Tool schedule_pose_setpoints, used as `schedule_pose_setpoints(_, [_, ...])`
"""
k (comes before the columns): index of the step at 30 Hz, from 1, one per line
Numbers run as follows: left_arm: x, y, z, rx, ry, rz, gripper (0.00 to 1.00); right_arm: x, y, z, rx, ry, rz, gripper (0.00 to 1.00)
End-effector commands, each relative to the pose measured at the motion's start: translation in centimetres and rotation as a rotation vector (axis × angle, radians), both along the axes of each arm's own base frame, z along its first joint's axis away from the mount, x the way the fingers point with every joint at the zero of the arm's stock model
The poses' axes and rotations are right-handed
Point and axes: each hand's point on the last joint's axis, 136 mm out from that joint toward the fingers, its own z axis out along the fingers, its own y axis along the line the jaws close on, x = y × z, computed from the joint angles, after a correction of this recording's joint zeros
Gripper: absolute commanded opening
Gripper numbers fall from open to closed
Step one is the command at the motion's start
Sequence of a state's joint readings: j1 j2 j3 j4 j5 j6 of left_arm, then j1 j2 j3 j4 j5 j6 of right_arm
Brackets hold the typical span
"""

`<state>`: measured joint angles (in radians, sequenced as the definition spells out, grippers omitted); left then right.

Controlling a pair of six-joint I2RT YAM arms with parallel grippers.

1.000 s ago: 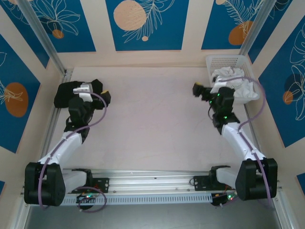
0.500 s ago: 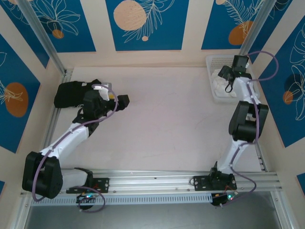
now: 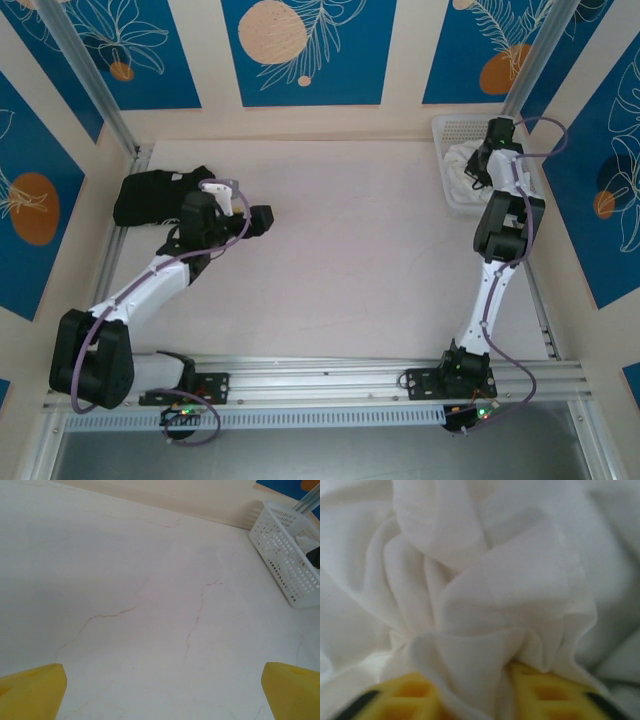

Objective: Fold the inside-out t-shirt

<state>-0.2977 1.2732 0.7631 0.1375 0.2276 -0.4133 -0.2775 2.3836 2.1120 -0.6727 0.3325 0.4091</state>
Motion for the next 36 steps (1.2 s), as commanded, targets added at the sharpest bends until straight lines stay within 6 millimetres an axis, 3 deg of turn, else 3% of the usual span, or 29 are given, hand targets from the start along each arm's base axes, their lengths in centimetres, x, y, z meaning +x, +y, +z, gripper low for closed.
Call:
schedule_pose_setpoints(1, [-0.2,-0.4,1.1,-0.016,-0.011,-0.008,1.0,0.4,2.9,8.3,0.113,-0.207,0.059,0.02])
schedule_pose_setpoints(3, [-0.4,-0.4,1.5,-0.034,-0.018,-0.008,1.0,-0.6,4.4,13.3,0.125,-0.364,0.068,0.0])
schedule_pose_setpoints(7, [-1.1,-0.7,2.6,-0.065,-0.038,-0.016,1.0,-4.8,7.0,22.9,0.18,-0.688,0.071,0.0])
schedule_pose_setpoints(10, [-1.7,-0.8,3.5,-0.076,-0.055,-0.023,1.0,-8.3,9.2,28.9,0.231,-0.914,0.09,0.0])
schedule_pose_setpoints(17, [-2.8,-0.6,5.4,-0.114,-0.101,-0.023,0.99,-16.7,13.9,40.1,0.255,-1.314,0.138,0.0])
schedule_pose_setpoints(20, [-3.2,-0.3,6.2,-0.123,-0.117,-0.009,1.0,-19.9,17.9,45.7,0.276,-1.423,0.264,0.0])
schedule_pose_setpoints(23, [-3.4,1.3,6.7,-0.099,-0.137,0.069,1.0,-22.3,23.4,50.4,0.32,-1.436,0.484,0.0])
schedule_pose_setpoints(25, [-3.6,2.9,7.0,-0.065,-0.155,0.148,1.0,-23.4,27.6,51.9,0.366,-1.39,0.646,0.0])
schedule_pose_setpoints(29, [-4.3,6.7,7.4,0.015,-0.172,0.319,1.0,-25.0,35.1,51.6,0.498,-1.278,0.899,0.0])
schedule_pose_setpoints(33, [-6.0,10.5,8.6,0.087,-0.201,0.474,1.0,-25.9,41.8,49.2,0.599,-1.108,1.113,0.0])
schedule_pose_setpoints(36, [-7.5,12.0,9.7,0.103,-0.235,0.531,1.0,-25.1,44.8,46.3,0.662,-0.968,1.2,0.0])
